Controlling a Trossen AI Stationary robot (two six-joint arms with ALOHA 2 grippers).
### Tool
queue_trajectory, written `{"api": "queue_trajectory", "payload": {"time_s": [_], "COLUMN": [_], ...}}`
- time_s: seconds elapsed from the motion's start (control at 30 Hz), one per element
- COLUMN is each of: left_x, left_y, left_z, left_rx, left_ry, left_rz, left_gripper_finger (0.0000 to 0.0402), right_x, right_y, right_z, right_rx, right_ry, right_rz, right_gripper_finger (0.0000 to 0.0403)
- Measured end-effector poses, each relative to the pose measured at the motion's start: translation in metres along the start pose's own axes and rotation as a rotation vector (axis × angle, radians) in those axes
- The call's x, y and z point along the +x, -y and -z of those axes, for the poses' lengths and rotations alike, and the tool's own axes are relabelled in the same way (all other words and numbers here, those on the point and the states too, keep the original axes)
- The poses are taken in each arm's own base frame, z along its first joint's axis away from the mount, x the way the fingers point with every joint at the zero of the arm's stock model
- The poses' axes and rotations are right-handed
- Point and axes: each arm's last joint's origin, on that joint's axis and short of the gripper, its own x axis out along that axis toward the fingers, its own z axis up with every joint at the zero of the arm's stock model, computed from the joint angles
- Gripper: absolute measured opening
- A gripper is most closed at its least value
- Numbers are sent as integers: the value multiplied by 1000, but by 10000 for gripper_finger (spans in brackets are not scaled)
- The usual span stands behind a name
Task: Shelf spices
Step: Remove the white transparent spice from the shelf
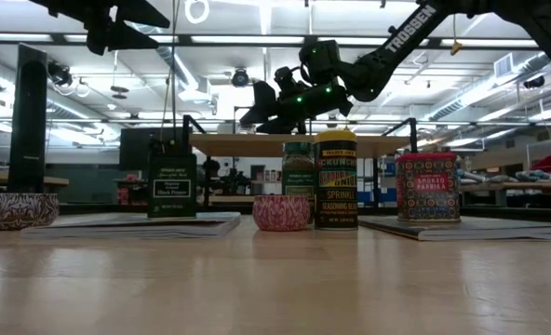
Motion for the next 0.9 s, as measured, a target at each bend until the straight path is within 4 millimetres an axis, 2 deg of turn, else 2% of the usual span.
{"api": "queue_trajectory", "payload": {"time_s": [0.67, 0.9], "left_x": [0, 0], "left_y": [0, 0], "left_z": [-1, -1], "left_rx": [-4, -4], "left_ry": [5, 4], "left_rz": [1, 1], "left_gripper_finger": [349, 349], "right_x": [0, 0], "right_y": [2, 2], "right_z": [0, 0], "right_rx": [-1, -1], "right_ry": [-6, -6], "right_rz": [4, 4], "right_gripper_finger": [299, 278]}}
